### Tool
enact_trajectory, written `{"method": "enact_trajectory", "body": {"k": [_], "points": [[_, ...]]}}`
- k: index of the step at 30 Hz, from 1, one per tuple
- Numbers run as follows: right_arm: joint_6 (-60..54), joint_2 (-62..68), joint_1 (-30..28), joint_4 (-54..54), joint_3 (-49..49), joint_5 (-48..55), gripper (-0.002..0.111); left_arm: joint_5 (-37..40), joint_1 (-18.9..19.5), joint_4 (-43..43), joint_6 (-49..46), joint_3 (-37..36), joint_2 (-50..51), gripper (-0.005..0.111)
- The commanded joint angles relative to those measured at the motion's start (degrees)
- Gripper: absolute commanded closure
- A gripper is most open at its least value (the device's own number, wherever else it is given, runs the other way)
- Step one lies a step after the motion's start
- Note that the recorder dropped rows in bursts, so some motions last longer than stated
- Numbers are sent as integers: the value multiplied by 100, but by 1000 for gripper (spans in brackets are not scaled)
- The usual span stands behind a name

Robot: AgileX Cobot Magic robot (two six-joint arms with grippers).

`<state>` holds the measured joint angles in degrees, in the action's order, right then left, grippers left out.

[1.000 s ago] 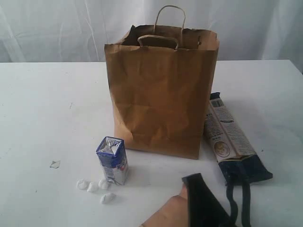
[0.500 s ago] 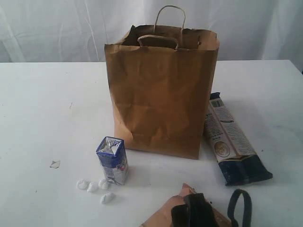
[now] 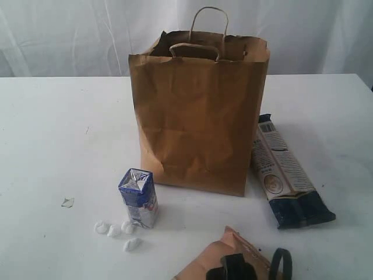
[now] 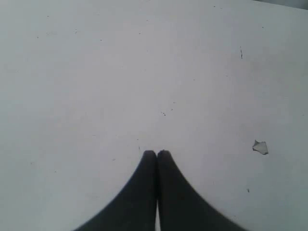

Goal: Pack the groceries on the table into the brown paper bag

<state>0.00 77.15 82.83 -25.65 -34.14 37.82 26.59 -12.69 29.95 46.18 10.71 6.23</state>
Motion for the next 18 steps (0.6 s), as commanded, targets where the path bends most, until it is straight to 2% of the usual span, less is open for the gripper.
{"method": "enact_trajectory", "body": {"k": [1, 7, 9, 13, 16, 18], "points": [[0, 195, 1, -122, 59, 304, 10, 5, -4, 52, 13, -33, 13, 107], [551, 579, 1, -1799, 246, -64, 10, 5, -4, 52, 13, -33, 13, 107], [1193, 821, 1, -2159, 286, -256, 10, 5, -4, 52, 13, -33, 13, 107], [2634, 1257, 1, -2197, 284, -160, 13, 5, -4, 52, 13, -33, 13, 107], [4149, 1422, 1, -2172, 284, 203, 30, 5, -4, 52, 13, -33, 13, 107], [4529, 1433, 1, -2059, 284, 498, 53, 5, -4, 52, 13, -33, 13, 107]]}}
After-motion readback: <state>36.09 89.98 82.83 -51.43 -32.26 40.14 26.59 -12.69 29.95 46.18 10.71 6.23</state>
